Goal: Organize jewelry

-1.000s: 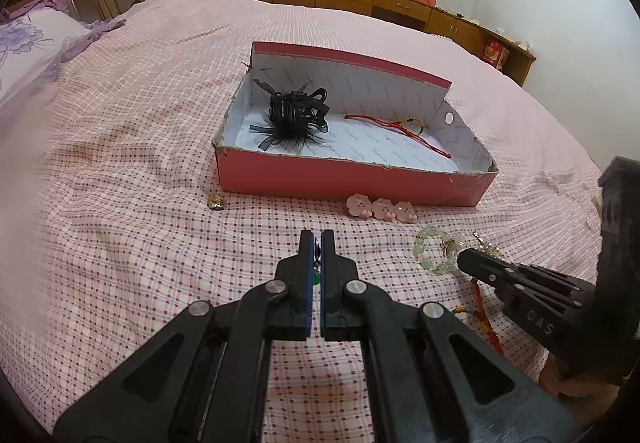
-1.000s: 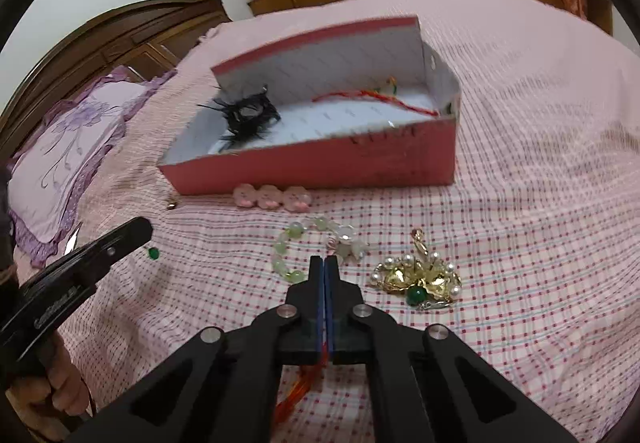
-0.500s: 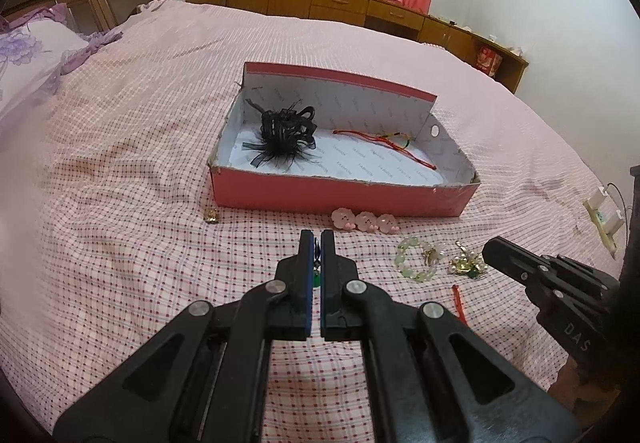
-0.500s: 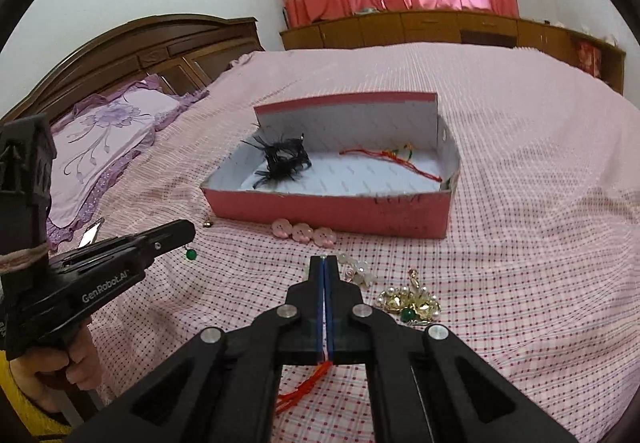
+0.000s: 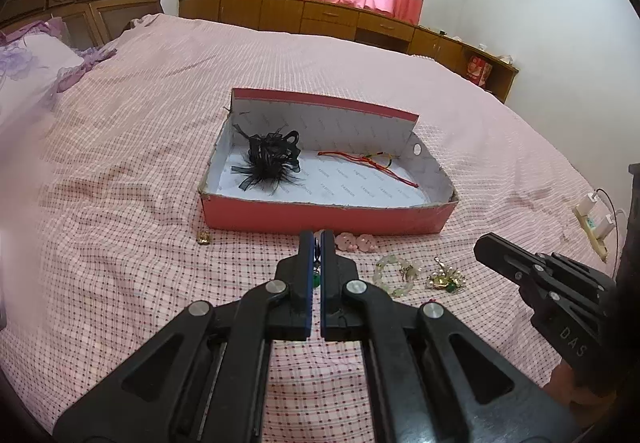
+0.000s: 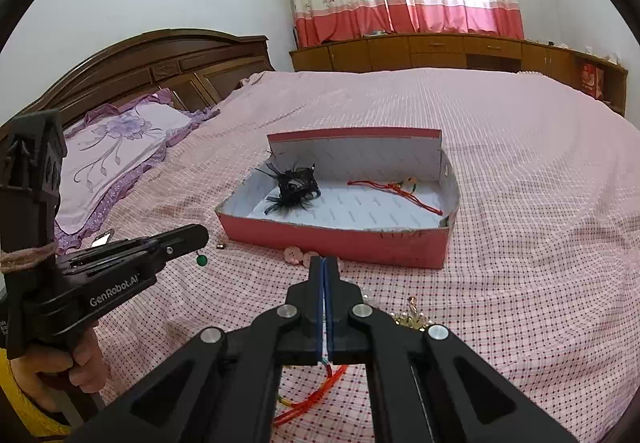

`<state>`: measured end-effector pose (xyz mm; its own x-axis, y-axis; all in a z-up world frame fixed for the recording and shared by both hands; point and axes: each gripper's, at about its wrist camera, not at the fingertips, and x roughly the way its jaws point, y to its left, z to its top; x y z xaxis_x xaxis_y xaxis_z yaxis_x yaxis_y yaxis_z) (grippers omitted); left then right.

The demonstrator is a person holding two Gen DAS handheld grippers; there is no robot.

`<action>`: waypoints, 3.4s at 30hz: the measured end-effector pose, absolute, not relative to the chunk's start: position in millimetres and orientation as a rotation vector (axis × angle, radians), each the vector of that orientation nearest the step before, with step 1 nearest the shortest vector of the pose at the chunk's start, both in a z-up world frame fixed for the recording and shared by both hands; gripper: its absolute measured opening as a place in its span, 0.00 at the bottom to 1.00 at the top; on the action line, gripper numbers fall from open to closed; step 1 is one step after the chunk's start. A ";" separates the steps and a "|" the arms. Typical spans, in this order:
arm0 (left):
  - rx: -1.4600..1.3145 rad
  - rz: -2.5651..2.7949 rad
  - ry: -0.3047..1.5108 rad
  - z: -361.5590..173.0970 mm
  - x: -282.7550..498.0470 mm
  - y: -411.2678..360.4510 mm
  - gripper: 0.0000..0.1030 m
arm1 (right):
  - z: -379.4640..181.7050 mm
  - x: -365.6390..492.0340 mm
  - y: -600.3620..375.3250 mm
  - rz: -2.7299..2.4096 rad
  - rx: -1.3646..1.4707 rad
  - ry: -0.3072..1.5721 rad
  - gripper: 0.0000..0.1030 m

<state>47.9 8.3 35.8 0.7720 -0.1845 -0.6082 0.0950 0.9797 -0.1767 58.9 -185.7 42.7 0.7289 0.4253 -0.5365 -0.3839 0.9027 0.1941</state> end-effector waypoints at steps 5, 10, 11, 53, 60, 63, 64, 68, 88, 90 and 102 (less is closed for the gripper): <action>-0.141 -0.157 0.655 43.2 49.9 7.4 0.00 | 50.3 59.3 -186.3 0.449 0.070 0.588 0.01; -0.136 -0.163 0.635 51.9 56.6 6.7 0.00 | 57.4 62.6 -187.8 0.448 0.067 0.565 0.01; -0.135 -0.164 0.632 52.9 58.2 6.6 0.00 | 59.3 64.2 -188.3 0.447 0.067 0.561 0.01; -0.100 -0.119 0.784 -3.4 209.7 -8.6 0.00 | 17.0 212.5 -177.1 0.371 0.010 0.650 0.01; -0.114 -0.101 0.849 -25.2 216.5 -5.5 0.00 | -0.9 224.2 -177.5 0.359 0.020 0.709 0.01; -0.113 -0.097 0.857 -28.3 216.7 -5.7 0.00 | -7.4 227.6 -177.2 0.358 0.026 0.731 0.01; -0.115 -0.098 0.860 -29.0 216.9 -5.5 0.00 | -9.3 228.4 -177.2 0.360 0.029 0.741 0.01; -0.102 -0.095 0.877 -31.3 218.0 -8.9 0.03 | -11.1 231.2 -176.3 0.369 0.034 0.758 0.02; -0.101 -0.105 0.849 -4.3 190.6 -3.7 0.26 | 13.1 205.5 -186.3 0.370 0.069 0.717 0.38; -0.100 -0.103 0.840 0.8 183.7 -1.0 0.26 | 17.3 201.1 -190.3 0.366 0.084 0.708 0.38; -0.109 -0.098 0.785 33.5 145.7 8.9 0.26 | 49.2 162.4 -203.3 0.368 0.114 0.634 0.38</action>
